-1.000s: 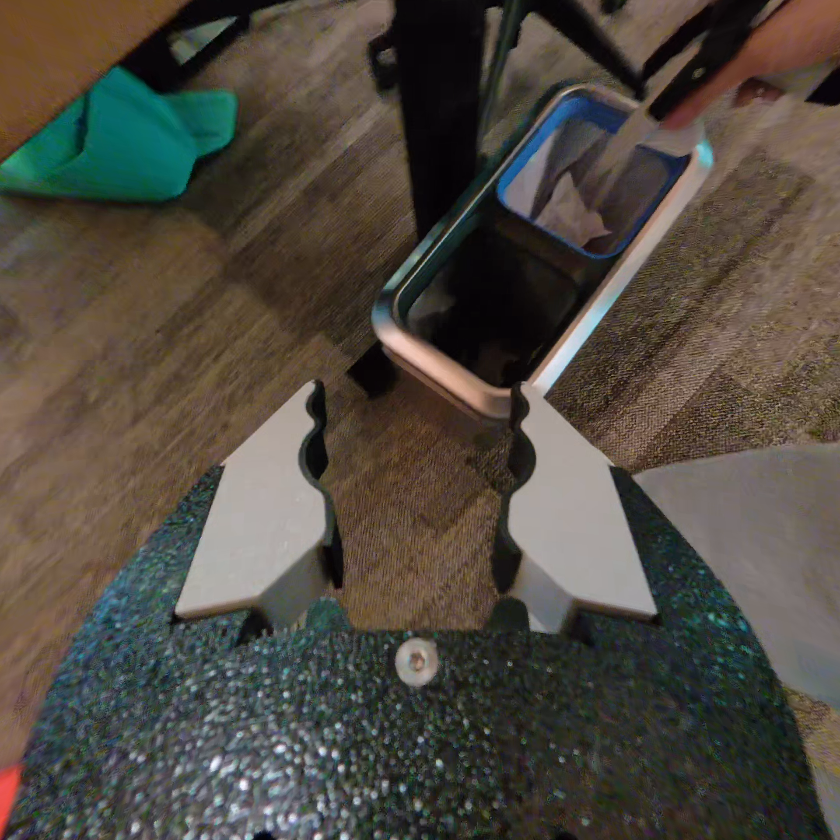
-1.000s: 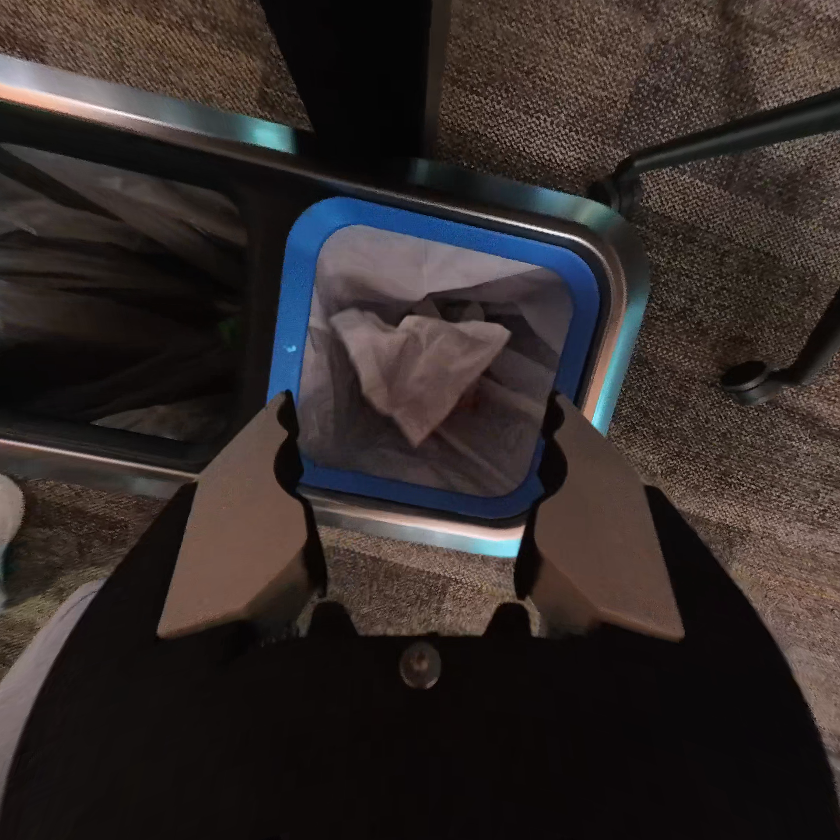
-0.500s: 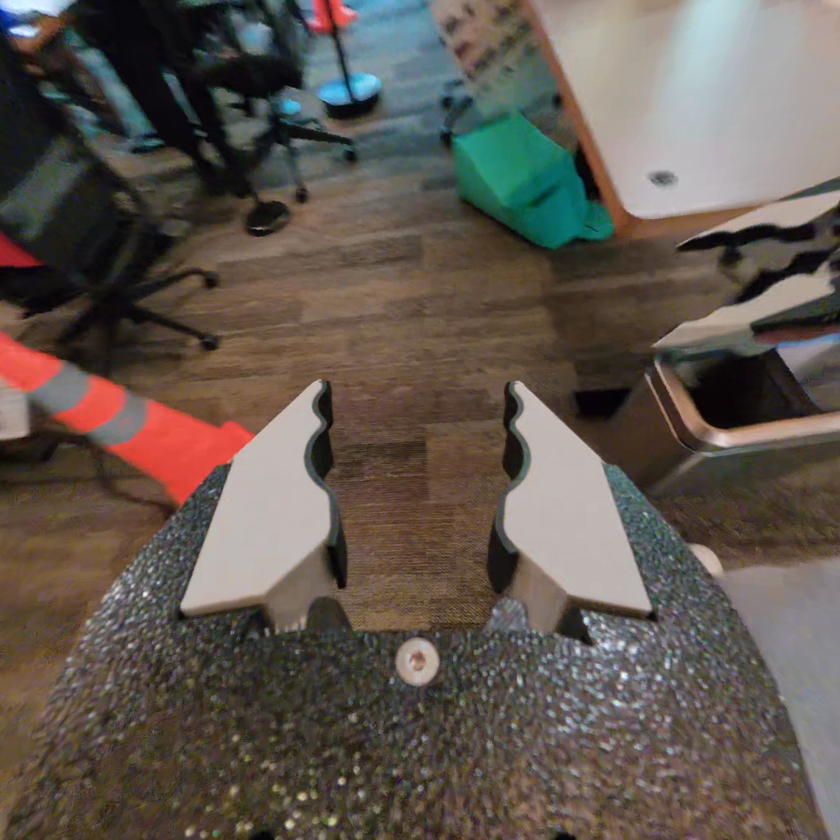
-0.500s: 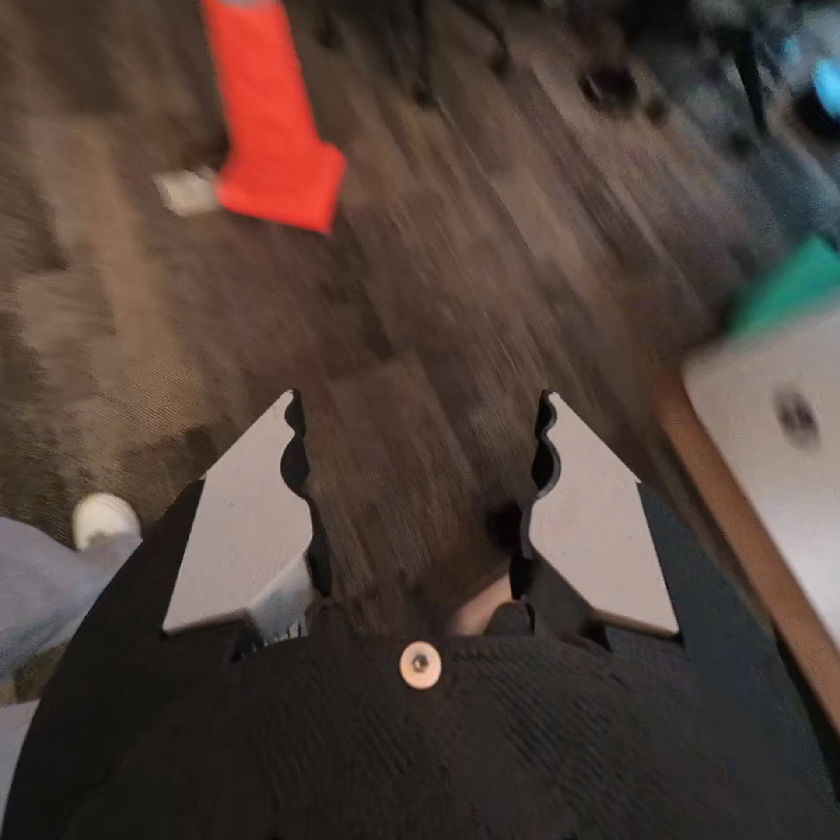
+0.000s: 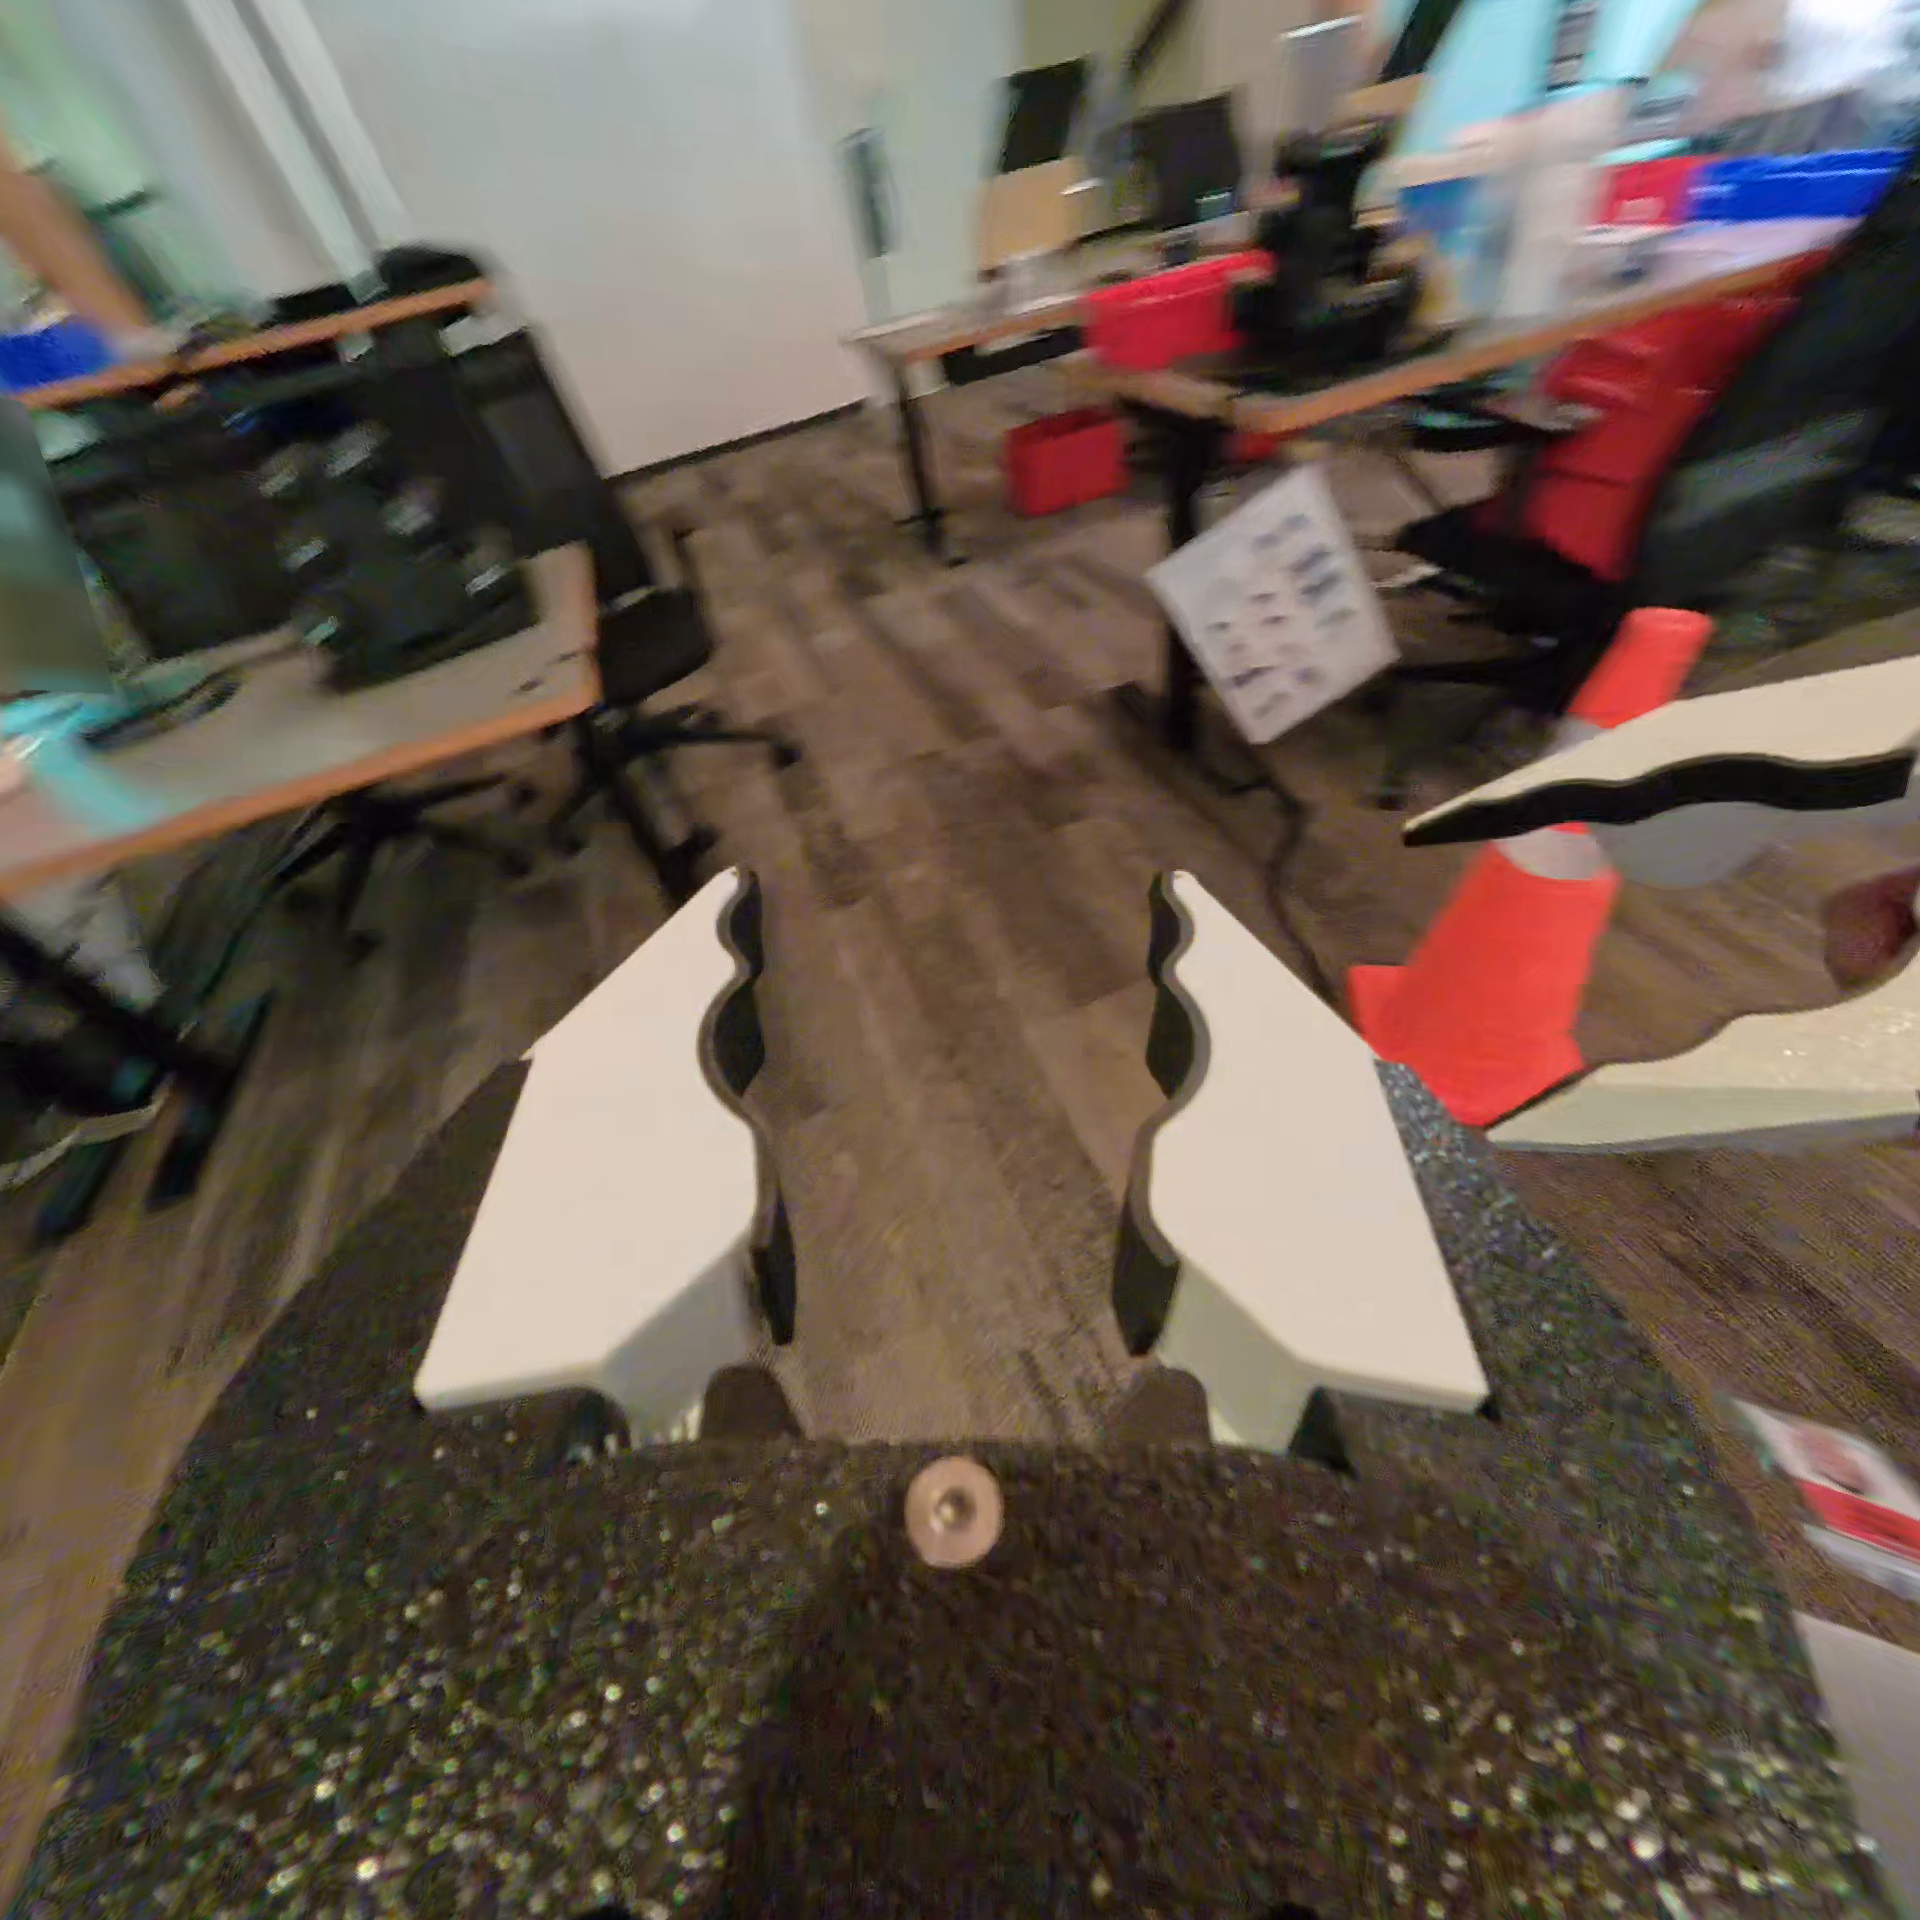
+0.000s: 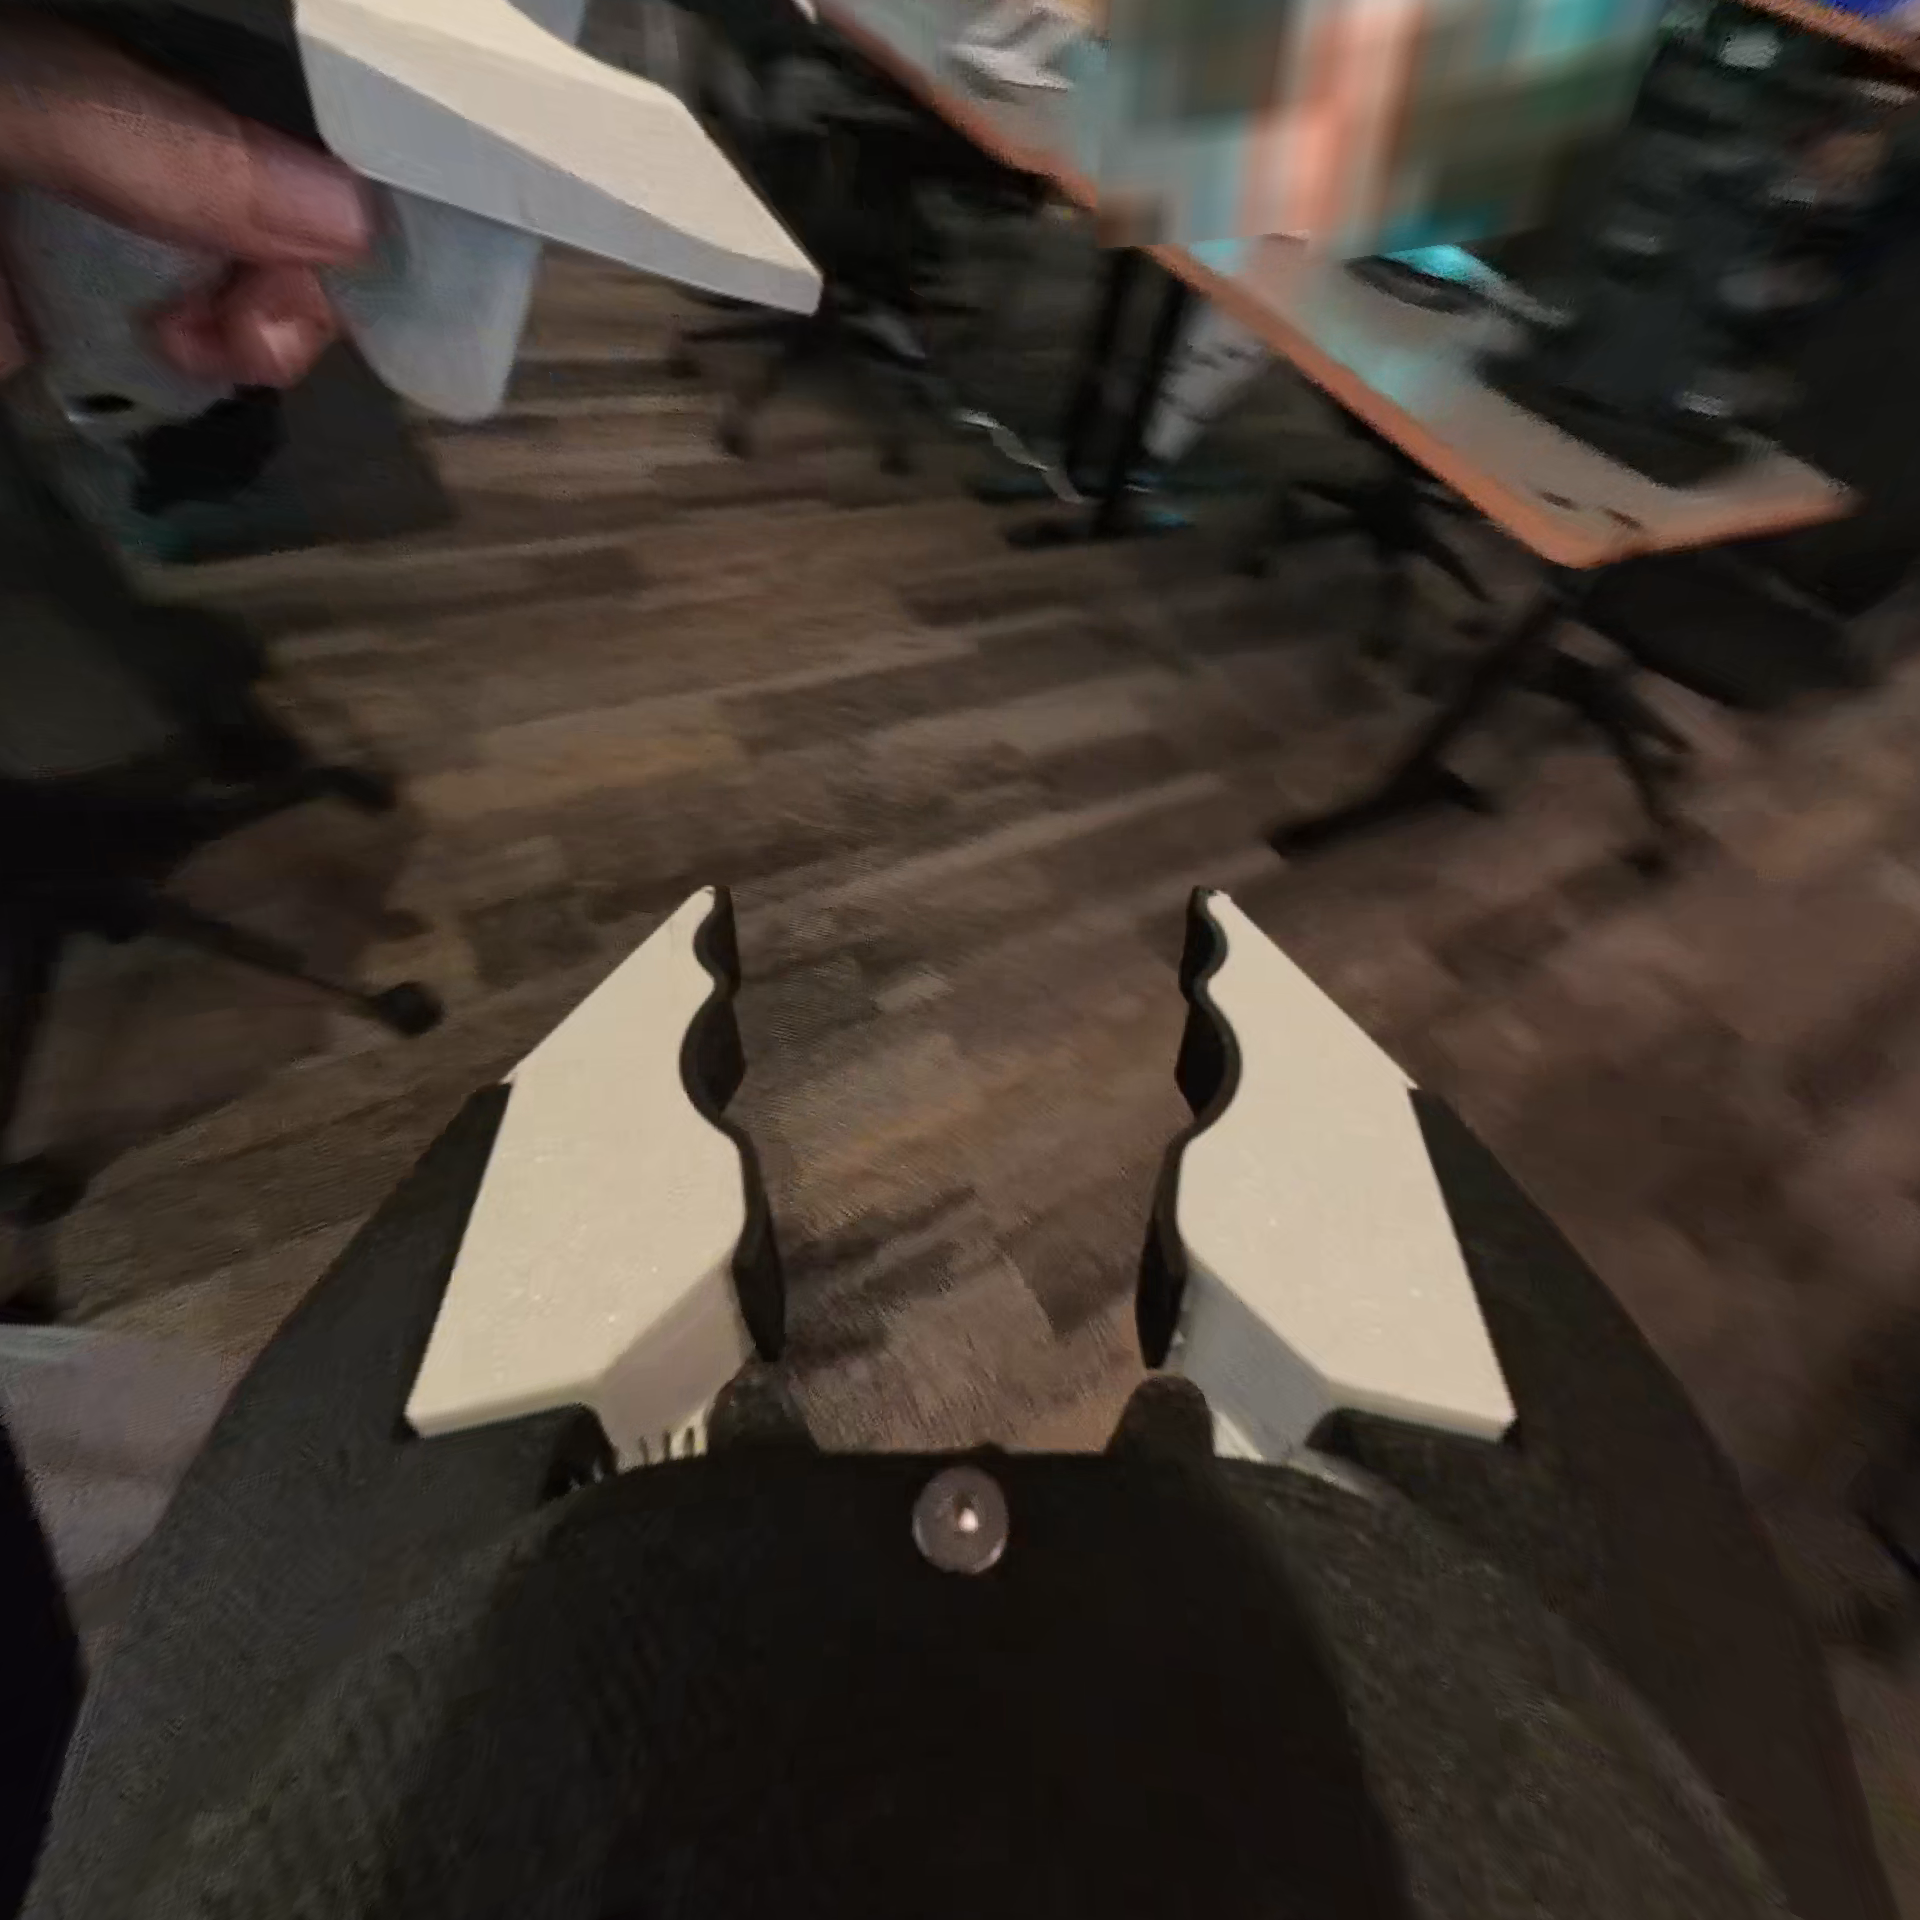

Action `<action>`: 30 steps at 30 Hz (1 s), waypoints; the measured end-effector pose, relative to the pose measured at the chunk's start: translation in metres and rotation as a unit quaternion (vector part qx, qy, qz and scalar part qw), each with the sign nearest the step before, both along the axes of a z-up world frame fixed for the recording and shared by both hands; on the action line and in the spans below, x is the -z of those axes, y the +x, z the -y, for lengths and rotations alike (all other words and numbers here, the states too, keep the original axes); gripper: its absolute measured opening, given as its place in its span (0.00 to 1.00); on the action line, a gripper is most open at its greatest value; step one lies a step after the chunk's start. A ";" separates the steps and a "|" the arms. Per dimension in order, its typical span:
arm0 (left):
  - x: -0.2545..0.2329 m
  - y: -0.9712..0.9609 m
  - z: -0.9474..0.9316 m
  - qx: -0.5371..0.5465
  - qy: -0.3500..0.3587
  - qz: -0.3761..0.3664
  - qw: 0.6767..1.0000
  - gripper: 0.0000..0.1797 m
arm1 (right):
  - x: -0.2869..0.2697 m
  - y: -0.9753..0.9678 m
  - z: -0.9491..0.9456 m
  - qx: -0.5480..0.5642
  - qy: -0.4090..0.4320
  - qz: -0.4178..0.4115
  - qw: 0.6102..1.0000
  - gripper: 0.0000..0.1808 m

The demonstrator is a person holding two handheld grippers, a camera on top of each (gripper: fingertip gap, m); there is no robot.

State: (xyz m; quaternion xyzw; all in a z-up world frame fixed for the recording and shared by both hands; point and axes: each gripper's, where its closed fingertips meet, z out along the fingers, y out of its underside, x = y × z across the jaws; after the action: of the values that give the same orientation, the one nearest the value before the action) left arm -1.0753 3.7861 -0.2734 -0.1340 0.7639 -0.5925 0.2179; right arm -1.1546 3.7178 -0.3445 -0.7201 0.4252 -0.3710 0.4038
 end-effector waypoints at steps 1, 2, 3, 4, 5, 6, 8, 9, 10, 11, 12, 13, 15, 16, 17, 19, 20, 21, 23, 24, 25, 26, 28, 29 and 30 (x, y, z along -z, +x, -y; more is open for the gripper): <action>0.004 0.028 -0.030 -0.040 -0.003 -0.011 0.999 0.40 | 0.005 0.029 -0.021 -0.044 0.009 -0.010 0.999 0.46; 0.009 0.054 -0.059 -0.078 -0.004 -0.017 0.997 0.40 | 0.010 0.057 -0.038 -0.088 0.018 -0.021 0.996 0.45; 0.014 0.079 -0.089 -0.115 -0.002 -0.017 0.993 0.40 | 0.017 0.084 -0.056 -0.134 0.026 -0.033 0.990 0.43; 0.019 0.104 -0.117 -0.149 0.003 -0.013 0.989 0.39 | 0.024 0.109 -0.072 -0.182 0.030 -0.046 0.982 0.41; 0.024 0.129 -0.145 -0.180 0.011 -0.010 0.983 0.39 | 0.031 0.136 -0.087 -0.227 0.030 -0.057 0.972 0.39; 0.031 0.154 -0.171 -0.212 0.018 -0.012 0.977 0.39 | 0.036 0.164 -0.099 -0.262 0.026 -0.063 0.963 0.37; 0.049 0.206 -0.221 -0.272 0.029 -0.034 0.961 0.39 | 0.041 0.227 -0.118 -0.316 0.026 -0.072 0.946 0.36; 0.057 0.231 -0.243 -0.296 0.028 -0.046 0.954 0.39 | 0.041 0.258 -0.129 -0.341 0.031 -0.076 0.936 0.35; 0.061 0.256 -0.262 -0.316 0.027 -0.052 0.947 0.40 | 0.040 0.289 -0.141 -0.366 0.038 -0.080 0.926 0.34; 0.064 0.281 -0.280 -0.337 0.030 -0.054 0.940 0.40 | 0.035 0.322 -0.152 -0.389 0.043 -0.084 0.916 0.33; 0.064 0.307 -0.298 -0.358 0.039 -0.055 0.931 0.40 | 0.031 0.355 -0.167 -0.412 0.046 -0.083 0.906 0.32; 0.065 0.332 -0.317 -0.383 0.053 -0.056 0.920 0.40 | 0.027 0.387 -0.183 -0.433 0.046 -0.080 0.896 0.32; 0.068 0.380 -0.359 -0.444 0.080 -0.071 0.890 0.38 | 0.022 0.452 -0.219 -0.469 0.036 -0.096 0.877 0.30; 0.066 0.401 -0.378 -0.466 0.077 -0.079 0.878 0.38 | 0.018 0.480 -0.242 -0.490 0.034 -0.114 0.863 0.30; 0.063 0.422 -0.394 -0.482 0.060 -0.085 0.870 0.38 | 0.012 0.507 -0.266 -0.511 0.035 -0.123 0.850 0.31; 0.055 0.463 -0.428 -0.508 0.013 -0.086 0.857 0.39 | 0.001 0.570 -0.317 -0.530 0.027 -0.114 0.840 0.37; 0.054 0.483 -0.448 -0.521 -0.004 -0.082 0.850 0.39 | -0.002 0.598 -0.344 -0.545 0.018 -0.110 0.831 0.37; 0.055 0.502 -0.470 -0.538 -0.015 -0.081 0.839 0.40 | -0.001 0.622 -0.372 -0.566 0.007 -0.109 0.817 0.37; 0.066 0.540 -0.521 -0.569 -0.032 -0.087 0.817 0.42 | 0.004 0.668 -0.427 -0.605 -0.022 -0.110 0.789 0.33; 0.073 0.560 -0.547 -0.582 -0.041 -0.087 0.808 0.42 | 0.003 0.691 -0.453 -0.619 -0.024 -0.119 0.776 0.25; 0.079 0.583 -0.574 -0.593 -0.050 -0.085 0.799 0.41 | 0.000 0.710 -0.479 -0.633 -0.016 -0.137 0.762 0.22; 0.083 0.606 -0.602 -0.603 -0.056 -0.079 0.792 0.41 | -0.004 0.729 -0.505 -0.648 -0.007 -0.154 0.746 0.23; 0.090 0.653 -0.660 -0.618 -0.058 -0.065 0.781 0.41 | -0.005 0.773 -0.551 -0.665 -0.006 -0.168 0.728 0.30; 0.096 0.677 -0.689 -0.627 -0.056 -0.071 0.774 0.42 | 0.001 0.801 -0.573 -0.661 -0.018 -0.172 0.731 0.33; 0.100 0.701 -0.716 -0.635 -0.059 -0.087 0.766 0.42 | 0.009 0.833 -0.595 -0.647 -0.034 -0.177 0.741 0.36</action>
State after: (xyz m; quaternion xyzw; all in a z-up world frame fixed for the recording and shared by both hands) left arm -0.3745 4.5025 -0.3738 -0.6519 0.4835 -0.3491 0.4684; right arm -0.3213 4.3124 -0.3539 -0.8880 -0.0917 0.0997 0.4394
